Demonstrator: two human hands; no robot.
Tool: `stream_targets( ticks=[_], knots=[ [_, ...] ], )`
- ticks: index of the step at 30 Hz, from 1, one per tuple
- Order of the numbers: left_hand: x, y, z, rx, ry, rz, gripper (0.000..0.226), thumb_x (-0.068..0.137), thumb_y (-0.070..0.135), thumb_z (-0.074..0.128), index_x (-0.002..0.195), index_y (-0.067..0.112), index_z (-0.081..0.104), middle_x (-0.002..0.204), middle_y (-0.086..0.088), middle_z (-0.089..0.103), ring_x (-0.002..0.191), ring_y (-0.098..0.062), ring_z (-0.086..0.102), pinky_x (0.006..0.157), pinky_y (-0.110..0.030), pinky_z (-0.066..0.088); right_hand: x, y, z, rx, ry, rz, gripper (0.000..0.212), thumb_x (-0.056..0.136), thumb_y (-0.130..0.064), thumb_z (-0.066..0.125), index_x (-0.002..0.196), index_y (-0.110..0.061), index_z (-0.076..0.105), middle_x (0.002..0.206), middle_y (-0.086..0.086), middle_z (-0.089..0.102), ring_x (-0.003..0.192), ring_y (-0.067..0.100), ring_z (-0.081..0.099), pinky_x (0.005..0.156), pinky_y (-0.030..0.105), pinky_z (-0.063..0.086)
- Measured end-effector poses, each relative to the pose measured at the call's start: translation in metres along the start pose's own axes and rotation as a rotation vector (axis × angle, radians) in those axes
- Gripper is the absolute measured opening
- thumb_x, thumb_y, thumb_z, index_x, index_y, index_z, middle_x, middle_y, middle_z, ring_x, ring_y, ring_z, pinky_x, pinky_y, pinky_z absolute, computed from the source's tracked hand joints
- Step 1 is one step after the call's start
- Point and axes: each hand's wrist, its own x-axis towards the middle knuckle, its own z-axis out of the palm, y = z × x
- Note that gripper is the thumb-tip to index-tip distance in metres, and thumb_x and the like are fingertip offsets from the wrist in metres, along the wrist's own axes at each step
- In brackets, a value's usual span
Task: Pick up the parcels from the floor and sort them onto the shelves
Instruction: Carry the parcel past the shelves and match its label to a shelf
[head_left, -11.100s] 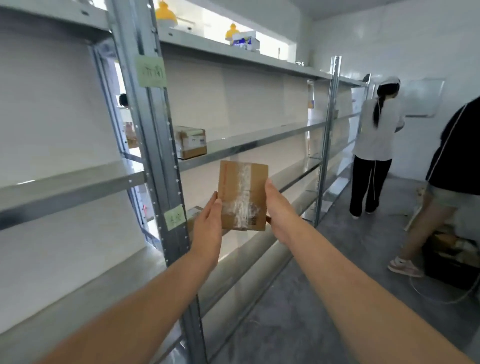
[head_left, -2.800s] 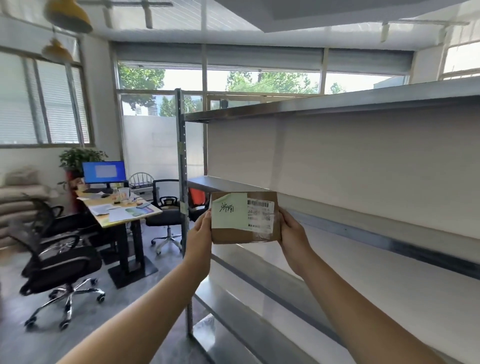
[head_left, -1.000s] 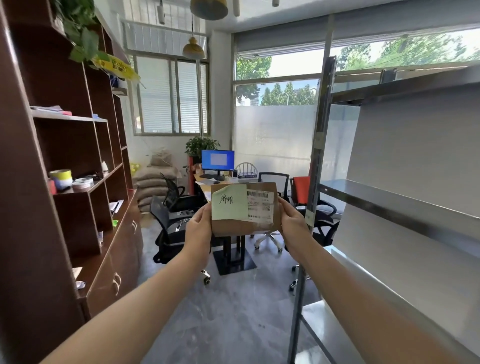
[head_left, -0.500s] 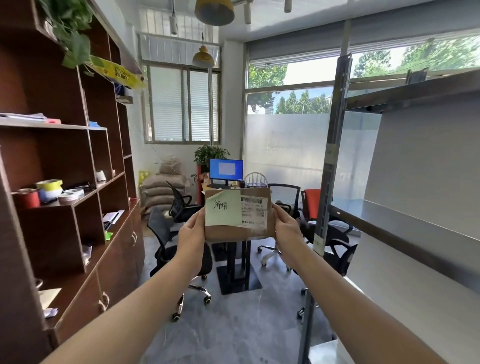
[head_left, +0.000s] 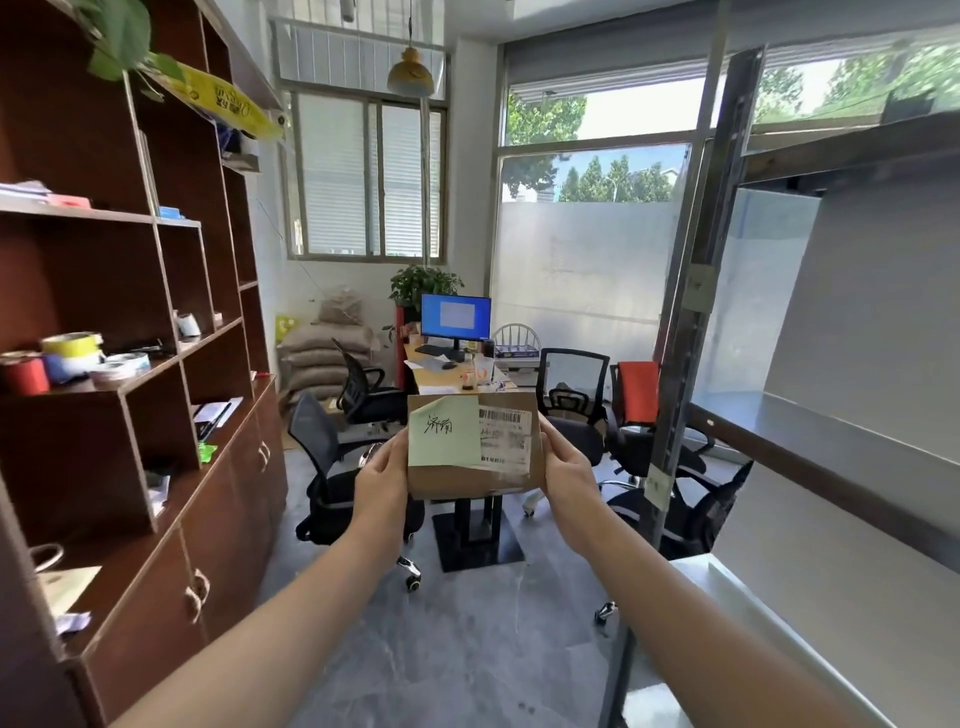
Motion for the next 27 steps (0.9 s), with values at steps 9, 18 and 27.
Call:
stream_targets(
  ticks=[9, 18, 27],
  knots=[
    [0.073, 0.014, -0.017, -0.036, -0.068, 0.014, 0.029, 0.101, 0.038, 0.057, 0.12, 0.021, 0.071, 0.11, -0.003, 0.076, 0.114, -0.026, 0.067, 0.105, -0.045, 0.051, 0.05, 0.001, 0.047, -0.038, 0.07, -0.03, 0.033, 0.106, -0.013, 0.043, 0.116, -0.032, 0.069, 0.124, 0.009, 0.069, 0.115, 0.025, 0.066, 0.094, 0.039, 0.058],
    [0.16, 0.035, -0.035, -0.02, -0.143, 0.018, 0.033, 0.103, 0.042, 0.052, 0.124, 0.024, 0.069, 0.116, -0.005, 0.074, 0.113, -0.028, 0.067, 0.094, -0.046, 0.054, 0.109, 0.002, 0.1, -0.042, 0.147, -0.085, 0.035, 0.106, -0.014, 0.043, 0.106, -0.037, 0.07, 0.115, 0.004, 0.074, 0.11, 0.023, 0.069, 0.095, 0.039, 0.057],
    [0.225, 0.015, -0.03, -0.027, -0.241, -0.046, 0.022, 0.1, 0.042, 0.059, 0.108, 0.027, 0.073, 0.111, -0.004, 0.077, 0.113, -0.026, 0.069, 0.105, -0.046, 0.051, 0.148, 0.022, 0.11, -0.028, 0.231, -0.095, 0.033, 0.107, -0.015, 0.041, 0.13, -0.023, 0.063, 0.114, 0.006, 0.073, 0.104, 0.021, 0.069, 0.073, 0.023, 0.061]
  ],
)
